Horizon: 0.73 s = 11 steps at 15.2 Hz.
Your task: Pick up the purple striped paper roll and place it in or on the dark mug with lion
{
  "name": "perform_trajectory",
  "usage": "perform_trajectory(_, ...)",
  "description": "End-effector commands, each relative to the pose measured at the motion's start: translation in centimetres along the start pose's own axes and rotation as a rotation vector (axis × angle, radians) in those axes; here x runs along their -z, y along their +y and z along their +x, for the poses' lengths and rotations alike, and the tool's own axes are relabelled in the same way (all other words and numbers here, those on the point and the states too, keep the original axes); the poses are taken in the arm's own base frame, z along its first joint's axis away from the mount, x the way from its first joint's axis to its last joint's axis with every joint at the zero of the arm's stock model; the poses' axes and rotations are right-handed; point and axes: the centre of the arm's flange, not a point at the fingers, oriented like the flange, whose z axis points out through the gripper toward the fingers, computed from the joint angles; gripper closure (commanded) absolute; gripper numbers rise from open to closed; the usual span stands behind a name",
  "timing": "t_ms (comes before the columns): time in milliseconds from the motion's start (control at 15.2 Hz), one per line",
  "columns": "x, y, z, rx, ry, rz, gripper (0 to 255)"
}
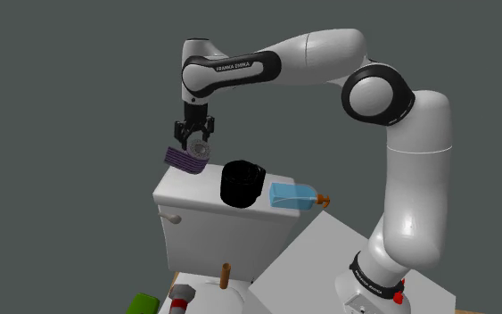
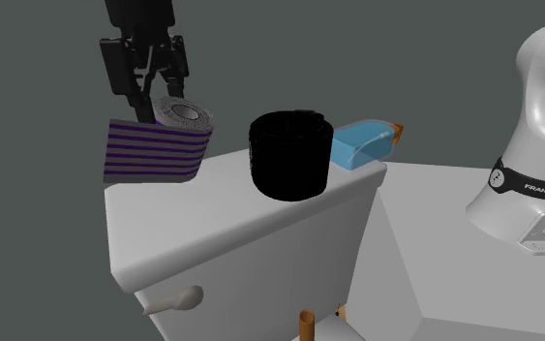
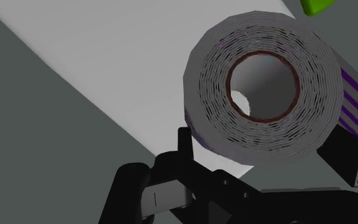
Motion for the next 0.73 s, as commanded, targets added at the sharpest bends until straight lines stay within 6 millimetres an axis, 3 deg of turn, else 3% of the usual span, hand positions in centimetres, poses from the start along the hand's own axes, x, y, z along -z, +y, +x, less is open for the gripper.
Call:
perform_trajectory(0,1.0,0.0,0.1,0.000,0.000,0.000,255)
perform_trajectory(660,6.3,-0.2,-0.1,0.000,0.000,0.000,255)
